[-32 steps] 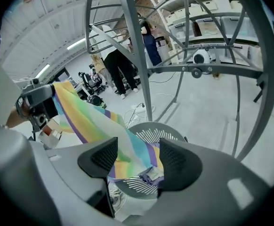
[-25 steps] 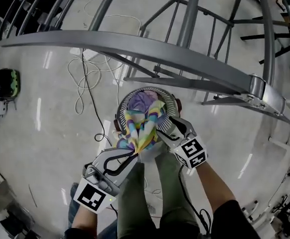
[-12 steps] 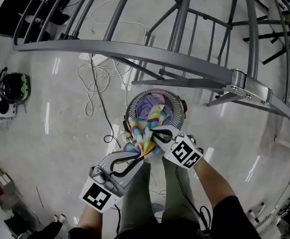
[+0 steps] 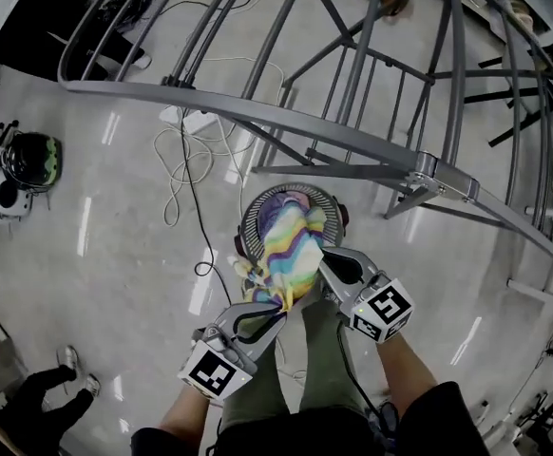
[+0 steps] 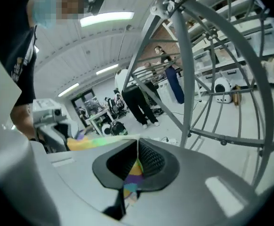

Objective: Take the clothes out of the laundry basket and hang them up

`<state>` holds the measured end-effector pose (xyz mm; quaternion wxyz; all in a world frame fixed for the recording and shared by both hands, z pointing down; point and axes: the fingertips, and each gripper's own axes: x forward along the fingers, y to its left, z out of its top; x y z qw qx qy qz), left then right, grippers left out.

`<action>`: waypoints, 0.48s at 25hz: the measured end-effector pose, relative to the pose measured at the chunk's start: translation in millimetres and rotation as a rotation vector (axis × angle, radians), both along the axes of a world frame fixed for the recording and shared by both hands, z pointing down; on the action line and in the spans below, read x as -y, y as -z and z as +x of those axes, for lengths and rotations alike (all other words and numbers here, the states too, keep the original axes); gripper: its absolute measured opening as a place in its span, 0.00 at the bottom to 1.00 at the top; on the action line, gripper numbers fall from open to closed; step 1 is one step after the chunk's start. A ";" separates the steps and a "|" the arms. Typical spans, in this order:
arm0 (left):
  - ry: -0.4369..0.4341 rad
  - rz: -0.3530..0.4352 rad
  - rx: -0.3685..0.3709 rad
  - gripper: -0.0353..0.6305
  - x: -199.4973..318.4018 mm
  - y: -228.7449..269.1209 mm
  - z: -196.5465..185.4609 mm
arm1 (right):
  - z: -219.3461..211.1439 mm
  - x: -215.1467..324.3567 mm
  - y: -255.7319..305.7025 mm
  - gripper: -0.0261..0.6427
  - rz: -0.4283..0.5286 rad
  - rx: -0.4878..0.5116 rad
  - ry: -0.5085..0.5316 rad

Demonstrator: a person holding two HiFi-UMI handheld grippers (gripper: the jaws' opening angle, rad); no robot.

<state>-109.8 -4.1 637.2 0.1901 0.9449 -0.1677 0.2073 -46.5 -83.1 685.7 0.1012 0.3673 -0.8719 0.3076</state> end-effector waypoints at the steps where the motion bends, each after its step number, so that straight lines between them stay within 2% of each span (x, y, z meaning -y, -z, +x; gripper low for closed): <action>1: -0.021 0.007 -0.001 0.09 -5.4 3.0 4.4 | 1.4 -0.7 17.2 0.06 0.004 0.038 -0.010; 5: -0.063 -0.021 -0.041 0.09 -19.6 19.1 24.7 | 7.6 -6.5 74.9 0.06 0.031 0.163 -0.017; 7: -0.086 -0.053 -0.071 0.10 -23.3 29.4 31.7 | 10.0 -9.8 100.0 0.06 0.051 0.190 0.001; 9: -0.107 -0.093 -0.092 0.16 -25.3 38.6 32.2 | 10.6 -13.3 126.1 0.06 0.077 0.204 0.033; 12: -0.103 -0.126 -0.083 0.18 -21.7 48.4 18.5 | 12.4 -20.4 165.3 0.06 0.114 0.238 0.071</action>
